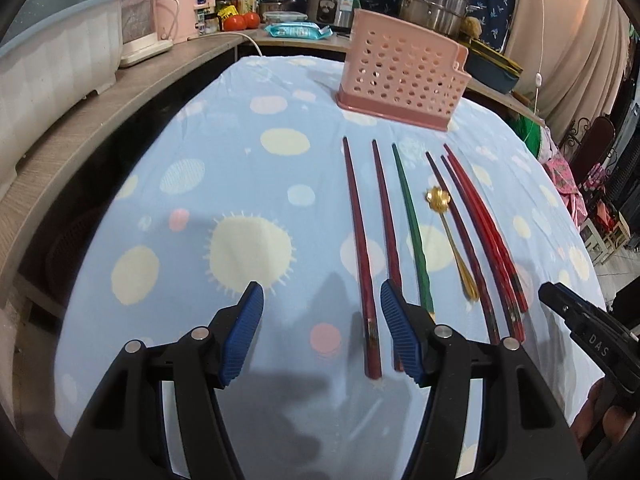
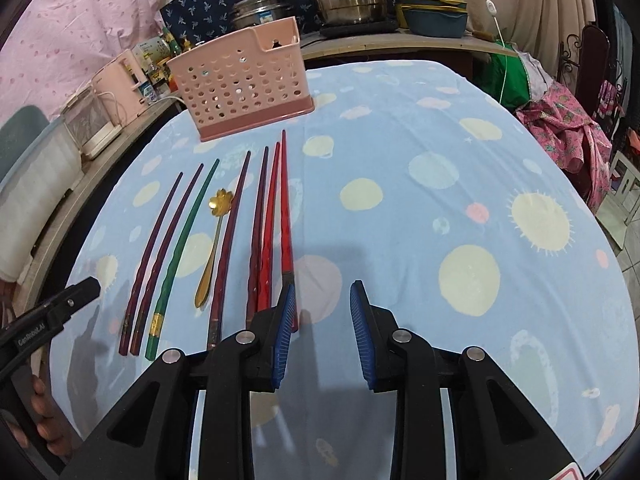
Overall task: Organize utensils
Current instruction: 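Move both open tools back down to the chopsticks on the table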
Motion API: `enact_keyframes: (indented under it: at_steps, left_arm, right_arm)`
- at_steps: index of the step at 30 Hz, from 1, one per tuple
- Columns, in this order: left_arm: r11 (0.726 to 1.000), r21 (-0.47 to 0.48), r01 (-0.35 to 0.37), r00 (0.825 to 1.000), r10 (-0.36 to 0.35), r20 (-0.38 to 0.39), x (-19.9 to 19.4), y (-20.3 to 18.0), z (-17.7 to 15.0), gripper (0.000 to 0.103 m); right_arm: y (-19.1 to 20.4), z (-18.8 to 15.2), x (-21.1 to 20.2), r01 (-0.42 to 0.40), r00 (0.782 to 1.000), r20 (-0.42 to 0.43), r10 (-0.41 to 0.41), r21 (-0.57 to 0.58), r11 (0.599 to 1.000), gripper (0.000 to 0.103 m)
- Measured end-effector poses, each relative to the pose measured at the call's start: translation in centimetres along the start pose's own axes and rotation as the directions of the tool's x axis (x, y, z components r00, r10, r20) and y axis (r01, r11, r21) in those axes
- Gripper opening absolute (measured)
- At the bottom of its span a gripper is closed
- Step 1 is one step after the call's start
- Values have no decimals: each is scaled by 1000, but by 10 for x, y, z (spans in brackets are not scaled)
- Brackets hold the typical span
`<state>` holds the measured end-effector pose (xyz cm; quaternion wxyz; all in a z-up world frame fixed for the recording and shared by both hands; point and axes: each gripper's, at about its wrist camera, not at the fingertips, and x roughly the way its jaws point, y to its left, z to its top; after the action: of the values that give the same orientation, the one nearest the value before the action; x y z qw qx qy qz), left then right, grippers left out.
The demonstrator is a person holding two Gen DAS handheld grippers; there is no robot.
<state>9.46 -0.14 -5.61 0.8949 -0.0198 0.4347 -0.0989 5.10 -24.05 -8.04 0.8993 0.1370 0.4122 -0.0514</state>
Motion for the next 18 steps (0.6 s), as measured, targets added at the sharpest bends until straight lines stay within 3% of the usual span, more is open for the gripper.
enact_keyframes:
  at_steps: [18]
  left_arm:
    - [999, 33, 5, 999, -3, -51, 14, -9, -21, 58]
  right_arm:
    - [12, -2, 19, 2, 1000, -24, -2, -17, 1000, 26]
